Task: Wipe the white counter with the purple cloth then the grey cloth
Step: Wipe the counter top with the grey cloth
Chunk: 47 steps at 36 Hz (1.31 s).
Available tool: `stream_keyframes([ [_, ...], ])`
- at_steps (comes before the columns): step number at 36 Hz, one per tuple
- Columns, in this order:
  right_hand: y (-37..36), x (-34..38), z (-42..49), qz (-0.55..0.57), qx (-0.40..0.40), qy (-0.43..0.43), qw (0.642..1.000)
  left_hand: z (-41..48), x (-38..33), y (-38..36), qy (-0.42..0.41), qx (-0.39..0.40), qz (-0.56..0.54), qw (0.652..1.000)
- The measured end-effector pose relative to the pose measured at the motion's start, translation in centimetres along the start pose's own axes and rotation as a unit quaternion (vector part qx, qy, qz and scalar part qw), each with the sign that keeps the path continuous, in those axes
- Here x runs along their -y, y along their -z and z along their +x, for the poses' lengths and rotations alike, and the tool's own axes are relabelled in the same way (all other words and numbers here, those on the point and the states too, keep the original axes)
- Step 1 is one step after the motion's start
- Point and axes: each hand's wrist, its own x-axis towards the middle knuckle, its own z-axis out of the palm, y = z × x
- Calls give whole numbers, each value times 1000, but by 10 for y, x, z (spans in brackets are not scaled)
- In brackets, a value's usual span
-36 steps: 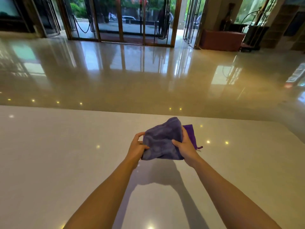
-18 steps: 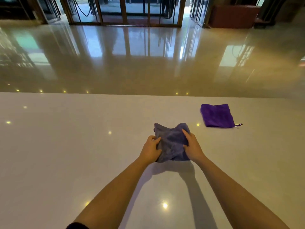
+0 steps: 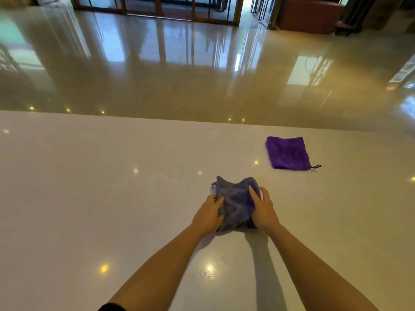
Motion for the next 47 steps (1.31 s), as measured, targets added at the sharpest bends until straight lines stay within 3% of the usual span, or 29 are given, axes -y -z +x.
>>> stream_keyframes([
  [4, -5, -9, 4, -175, 50, 85, 979, -1, 15, -3, 13, -23, 48, 999],
  [8, -18, -1, 5, -207, 97, 98, 969, -7, 40, 6, 55, -56, 100, 992],
  [17, -45, 22, 13, -194, 138, -3, 971, -44, 110, 48, 146, -93, 207, 963],
  [21, -55, 19, 10, -238, 123, -7, 963, -59, 136, 63, 176, -91, 223, 954],
  [33, -76, 26, 4, -220, 12, -22, 975, -94, 188, 100, 229, -95, 200, 948],
  [39, -85, 39, 7, -194, 26, -62, 979, -108, 204, 112, 257, -83, 183, 945],
  [47, -100, 63, -3, -186, 51, -50, 980, -114, 212, 119, 228, -74, 175, 955],
])
